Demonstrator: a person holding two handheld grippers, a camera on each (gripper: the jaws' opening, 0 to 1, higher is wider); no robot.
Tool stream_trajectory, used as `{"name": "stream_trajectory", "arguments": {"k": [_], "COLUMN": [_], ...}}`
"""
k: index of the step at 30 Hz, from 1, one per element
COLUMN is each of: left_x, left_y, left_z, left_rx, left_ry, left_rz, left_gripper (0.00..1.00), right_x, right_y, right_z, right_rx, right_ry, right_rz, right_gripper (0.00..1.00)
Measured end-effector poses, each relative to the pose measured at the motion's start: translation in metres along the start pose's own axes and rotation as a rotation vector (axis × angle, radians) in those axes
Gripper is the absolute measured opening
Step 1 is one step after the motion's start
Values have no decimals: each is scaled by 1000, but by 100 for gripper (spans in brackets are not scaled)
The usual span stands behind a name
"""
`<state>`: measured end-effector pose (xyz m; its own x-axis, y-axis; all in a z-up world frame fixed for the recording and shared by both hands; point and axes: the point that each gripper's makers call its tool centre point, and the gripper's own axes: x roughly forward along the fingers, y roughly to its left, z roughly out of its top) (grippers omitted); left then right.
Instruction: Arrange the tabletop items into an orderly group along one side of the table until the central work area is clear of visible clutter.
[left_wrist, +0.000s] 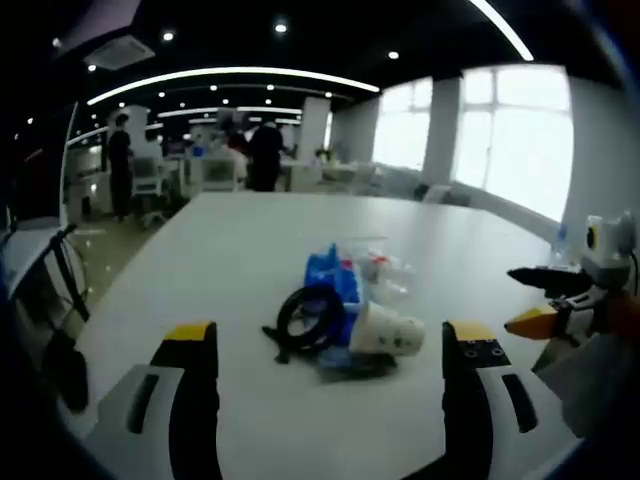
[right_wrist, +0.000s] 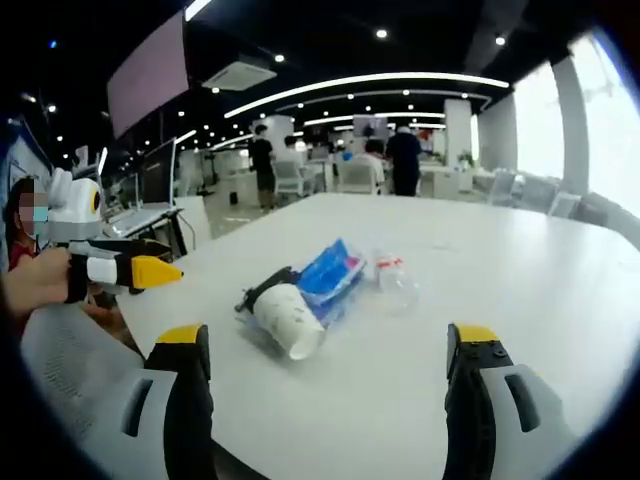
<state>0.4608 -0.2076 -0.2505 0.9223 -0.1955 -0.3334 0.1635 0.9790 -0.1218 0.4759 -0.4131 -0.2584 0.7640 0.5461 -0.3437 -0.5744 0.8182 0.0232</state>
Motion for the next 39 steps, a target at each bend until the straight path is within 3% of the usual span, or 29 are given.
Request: {"name": "stream_trajectory", "arguments": {"k": [25,39], "left_x": [-1,-1], "left_y": [5,7], "left_z": [-2,-3], "left_rx": [3,11], "left_ry": [9,16], "left_rz": [28,40], "left_gripper": [93,99], "right_x": [0,0], "right_y": [4,5], "right_z": [-1,-2], "right_rx": [-9,-11], "right_ry": [9,11], "right_rz": [15,19], "right_gripper": [97,97]}}
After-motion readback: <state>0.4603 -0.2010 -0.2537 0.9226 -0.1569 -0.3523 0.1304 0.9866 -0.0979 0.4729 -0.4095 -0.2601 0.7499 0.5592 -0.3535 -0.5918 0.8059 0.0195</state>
